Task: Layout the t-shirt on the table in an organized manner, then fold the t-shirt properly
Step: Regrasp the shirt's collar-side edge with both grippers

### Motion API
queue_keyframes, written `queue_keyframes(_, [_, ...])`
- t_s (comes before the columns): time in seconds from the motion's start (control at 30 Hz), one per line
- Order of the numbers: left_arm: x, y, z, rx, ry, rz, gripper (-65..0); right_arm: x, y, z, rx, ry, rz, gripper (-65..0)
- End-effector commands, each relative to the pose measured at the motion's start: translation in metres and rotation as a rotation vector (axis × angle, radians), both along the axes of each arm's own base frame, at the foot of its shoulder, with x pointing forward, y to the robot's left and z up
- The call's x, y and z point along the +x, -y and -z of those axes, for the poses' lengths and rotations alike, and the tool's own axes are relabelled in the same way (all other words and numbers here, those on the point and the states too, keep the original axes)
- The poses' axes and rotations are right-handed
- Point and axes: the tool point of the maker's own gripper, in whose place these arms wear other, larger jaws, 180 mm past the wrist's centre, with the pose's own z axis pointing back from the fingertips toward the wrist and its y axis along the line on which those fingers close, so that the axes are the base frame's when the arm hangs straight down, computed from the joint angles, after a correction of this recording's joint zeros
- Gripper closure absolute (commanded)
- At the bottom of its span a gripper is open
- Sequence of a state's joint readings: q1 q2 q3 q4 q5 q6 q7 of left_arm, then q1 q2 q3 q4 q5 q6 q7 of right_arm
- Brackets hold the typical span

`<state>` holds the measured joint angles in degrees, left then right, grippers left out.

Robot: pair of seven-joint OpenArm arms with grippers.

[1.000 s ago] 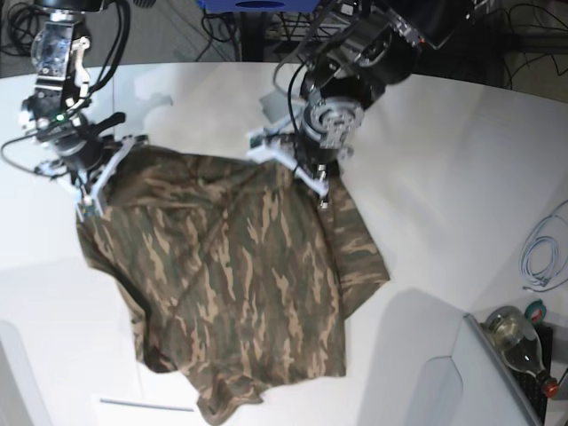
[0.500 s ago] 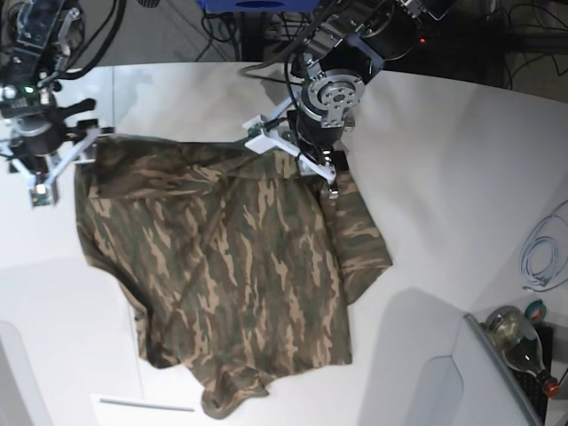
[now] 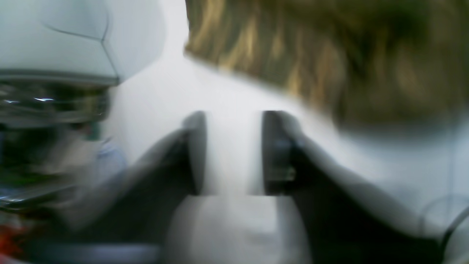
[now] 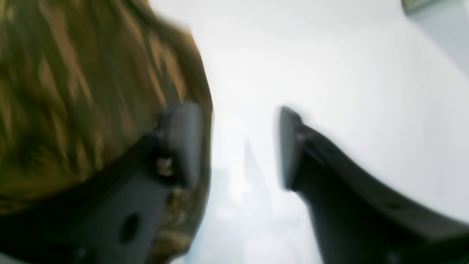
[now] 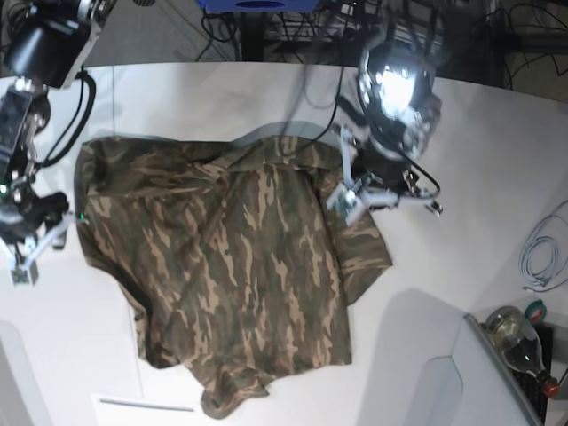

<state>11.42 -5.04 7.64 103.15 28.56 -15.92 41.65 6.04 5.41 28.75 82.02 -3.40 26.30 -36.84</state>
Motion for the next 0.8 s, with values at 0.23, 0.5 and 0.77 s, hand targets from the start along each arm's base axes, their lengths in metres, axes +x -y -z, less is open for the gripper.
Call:
queue_keyframes(0.23, [0.075,-0.014,0.051,-0.174,-0.021,-0.23,0.0,0.034,-0.044,0.029,0.037,-0.032,-0.158,-0.6])
queue_keyframes(0.5, [0.055,-0.046,0.121,-0.021,-0.138,-0.299,0.0,0.057,-0.053,0.076,0.154,-0.08,-0.096,0.0])
queue_keyframes(0.77, [0.024,-0.09,0.118,0.032,-0.119,-0.401,0.0,0.032,0.021,0.095,0.072,-0.114,0.196,0.0])
